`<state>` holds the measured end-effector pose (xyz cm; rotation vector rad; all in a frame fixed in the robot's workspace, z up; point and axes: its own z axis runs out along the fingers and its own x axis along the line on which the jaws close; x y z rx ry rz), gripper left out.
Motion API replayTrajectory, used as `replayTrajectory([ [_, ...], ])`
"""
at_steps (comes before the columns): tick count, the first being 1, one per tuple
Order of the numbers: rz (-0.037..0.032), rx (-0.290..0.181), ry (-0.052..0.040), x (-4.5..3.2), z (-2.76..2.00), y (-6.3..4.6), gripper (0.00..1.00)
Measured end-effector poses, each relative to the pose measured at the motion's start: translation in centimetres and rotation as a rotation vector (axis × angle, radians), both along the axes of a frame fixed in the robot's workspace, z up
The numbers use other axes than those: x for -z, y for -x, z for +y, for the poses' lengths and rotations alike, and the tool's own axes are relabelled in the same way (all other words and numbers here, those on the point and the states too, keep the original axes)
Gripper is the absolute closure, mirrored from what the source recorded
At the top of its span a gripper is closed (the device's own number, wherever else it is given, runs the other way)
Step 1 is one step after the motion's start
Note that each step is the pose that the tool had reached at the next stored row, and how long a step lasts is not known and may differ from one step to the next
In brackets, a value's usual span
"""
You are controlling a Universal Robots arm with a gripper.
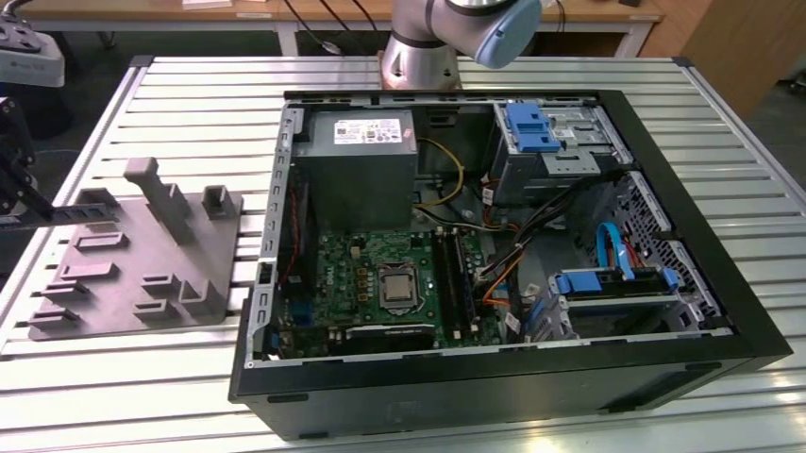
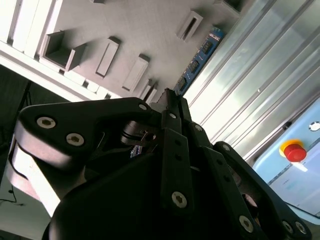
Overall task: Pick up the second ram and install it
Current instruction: 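Pick up the second ram and move it above second insertion slot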
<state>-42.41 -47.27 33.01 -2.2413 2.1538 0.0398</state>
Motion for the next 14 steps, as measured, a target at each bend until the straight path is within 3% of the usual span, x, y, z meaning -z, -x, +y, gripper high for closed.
replayTrajectory([
  [14, 0.0000, 0.000, 0.0000, -1.46, 0.00, 0.0, 0.86],
])
